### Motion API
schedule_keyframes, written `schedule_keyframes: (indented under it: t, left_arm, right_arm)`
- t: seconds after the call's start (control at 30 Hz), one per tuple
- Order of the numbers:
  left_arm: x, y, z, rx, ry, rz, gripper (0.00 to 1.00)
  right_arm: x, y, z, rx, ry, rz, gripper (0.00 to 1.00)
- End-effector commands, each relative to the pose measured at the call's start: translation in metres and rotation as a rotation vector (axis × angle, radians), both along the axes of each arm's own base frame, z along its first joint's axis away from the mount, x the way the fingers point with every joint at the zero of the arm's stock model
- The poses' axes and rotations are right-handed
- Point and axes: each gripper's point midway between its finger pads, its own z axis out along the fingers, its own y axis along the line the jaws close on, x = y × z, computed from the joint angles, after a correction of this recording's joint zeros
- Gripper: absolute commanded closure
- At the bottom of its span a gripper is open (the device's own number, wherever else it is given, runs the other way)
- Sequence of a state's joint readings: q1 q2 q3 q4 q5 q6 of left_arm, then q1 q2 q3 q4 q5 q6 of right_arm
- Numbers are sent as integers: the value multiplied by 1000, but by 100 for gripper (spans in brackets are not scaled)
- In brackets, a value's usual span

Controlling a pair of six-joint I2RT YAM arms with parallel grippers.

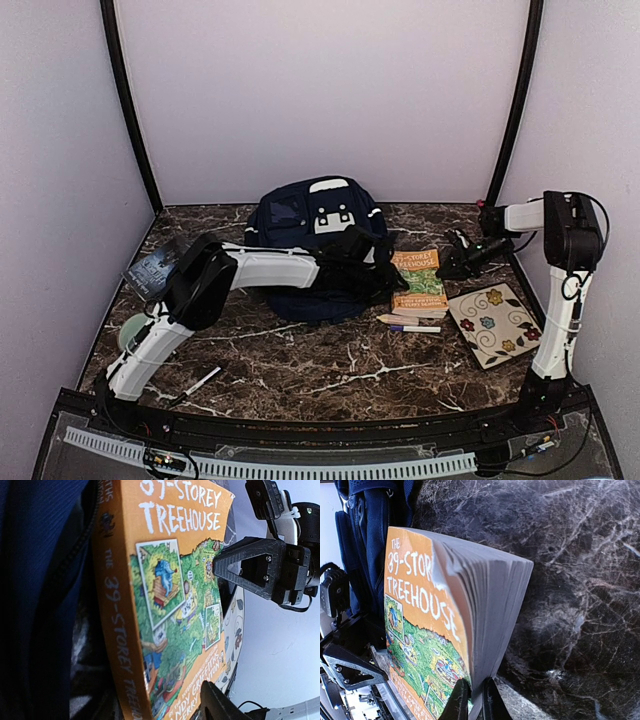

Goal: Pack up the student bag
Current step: Pick up the book at the center of the board.

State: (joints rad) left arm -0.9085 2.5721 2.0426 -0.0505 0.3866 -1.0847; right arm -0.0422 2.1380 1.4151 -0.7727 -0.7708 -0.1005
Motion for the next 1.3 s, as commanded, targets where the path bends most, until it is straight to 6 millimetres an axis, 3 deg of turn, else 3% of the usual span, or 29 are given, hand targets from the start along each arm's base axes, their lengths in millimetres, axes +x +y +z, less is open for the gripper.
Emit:
schedule_keyframes:
  t: [0.0, 0.07, 0.13, 0.17, 0.23, 0.43, 0.47, 0.63, 0.67, 0.73, 0.83, 0.97, 1.13, 1.27]
  left_arm:
    - [-33, 78, -103, 393, 202, 103, 41]
    - [-38, 63, -106, 305, 242, 75, 45]
    - [-35, 40, -97, 180, 244, 45, 51]
    - [-35, 36, -104, 157, 247, 33, 54]
    - [-32, 25, -98, 90, 234, 13, 58]
    - [-20, 18, -77, -19, 176, 15, 70]
    - [-17, 17, -66, -32, 156, 20, 72]
    - [-8, 19, -34, -93, 77, 25, 95]
    - [-6, 19, -24, -109, 55, 19, 100]
    - [-5, 20, -2, -134, 1, -5, 100]
    - [1, 23, 45, -198, -141, -50, 100]
    - [10, 38, 96, -265, -287, -66, 100]
    - [23, 60, 126, -317, -335, -67, 100]
    - [25, 70, 145, -355, -369, -83, 100]
  right_arm:
    - [-57, -43, -82, -308, 245, 40, 91]
    - [-57, -43, -82, -307, 245, 42, 91]
    - [-57, -43, -82, -306, 243, 42, 91]
    - [-58, -43, -82, -306, 245, 45, 91]
    - [-58, -43, -82, -306, 243, 46, 91]
    - [-57, -42, -82, -304, 241, 47, 90]
    - [-57, -43, -82, -305, 241, 46, 90]
    - [-56, -35, -74, -253, 224, 42, 89]
    - [-52, -33, -67, -231, 203, 32, 88]
    - [-41, -32, -46, -218, 141, 16, 83]
    - [-21, -42, -10, -246, 22, -17, 68]
    - [-3, -47, 37, -220, -111, -18, 61]
    - [-1, -24, 104, -54, -340, 86, 58]
    - [-3, -16, 148, -16, -523, 113, 54]
